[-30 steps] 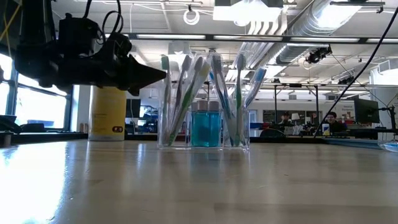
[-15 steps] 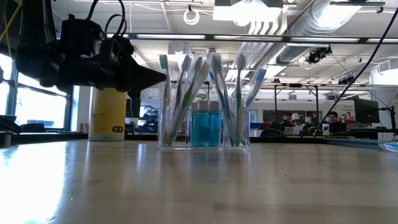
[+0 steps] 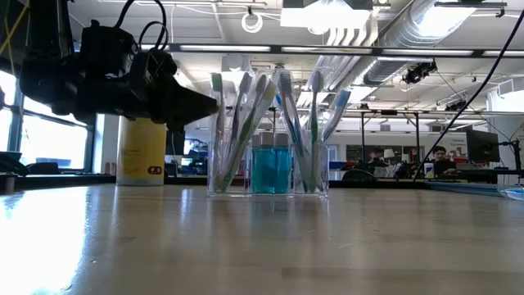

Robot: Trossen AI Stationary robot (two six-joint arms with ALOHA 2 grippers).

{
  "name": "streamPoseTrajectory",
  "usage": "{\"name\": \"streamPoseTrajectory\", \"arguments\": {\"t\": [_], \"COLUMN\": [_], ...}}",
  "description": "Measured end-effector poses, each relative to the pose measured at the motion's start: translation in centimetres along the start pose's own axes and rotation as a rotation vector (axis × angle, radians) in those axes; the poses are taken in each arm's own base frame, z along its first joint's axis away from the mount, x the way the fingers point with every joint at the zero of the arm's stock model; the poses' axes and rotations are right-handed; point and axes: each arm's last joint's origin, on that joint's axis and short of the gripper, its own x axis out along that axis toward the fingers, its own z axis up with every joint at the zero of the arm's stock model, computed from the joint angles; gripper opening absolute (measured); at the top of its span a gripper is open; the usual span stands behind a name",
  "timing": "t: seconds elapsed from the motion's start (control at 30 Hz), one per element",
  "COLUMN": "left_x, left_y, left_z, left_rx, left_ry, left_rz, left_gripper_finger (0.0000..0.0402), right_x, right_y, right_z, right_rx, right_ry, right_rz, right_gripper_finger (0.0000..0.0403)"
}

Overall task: Pick & Place toothbrushing station
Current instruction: Put the green toothbrush into the transparent organizer, then put the blue toothbrush into the transparent organizer

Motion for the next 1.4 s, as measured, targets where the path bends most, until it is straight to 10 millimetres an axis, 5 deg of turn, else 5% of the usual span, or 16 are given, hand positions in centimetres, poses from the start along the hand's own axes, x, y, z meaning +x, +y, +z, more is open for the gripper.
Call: {"name": "streamPoseTrajectory", "arguments": {"t": [0.17,0.4,0.6,0.73,0.9,1.4], "left_x": [0.0,-0.1,-0.4,-0.6,-0.8,-0.8], "left_y": [0.0,-0.2,-0.5,-0.7,-0.9,-1.2], "left_z": [0.0,0.7,2.0,2.9,3.5,3.2], "left_rx": [0.001,0.012,0.028,0.039,0.038,-0.111], "left_ry": [-0.002,-0.043,-0.102,-0.145,-0.174,-0.111], "left_rz": [0.001,-0.007,-0.018,-0.026,-0.037,-0.157], "left_gripper_finger": [0.0145,0.0147,0.0146,0.0146,0.0145,0.0145], "right_x": [0.0,-1.5,-3.7,-4.3,-4.7,-3.4], "right_y": [0.0,-0.9,-3.0,-4.1,-4.2,-0.8], "right_z": [0.0,1.0,1.0,-0.9,-3.5,-10.4], "right_rx": [0.004,0.053,0.258,0.392,0.459,0.278], "right_ry": [0.000,-0.031,0.052,0.315,0.659,0.946], "right_rz": [-0.021,-0.002,0.266,0.469,0.512,0.438], "right_gripper_finger": [0.0236,0.0236,0.0236,0.0236,0.0236,0.0236]}}
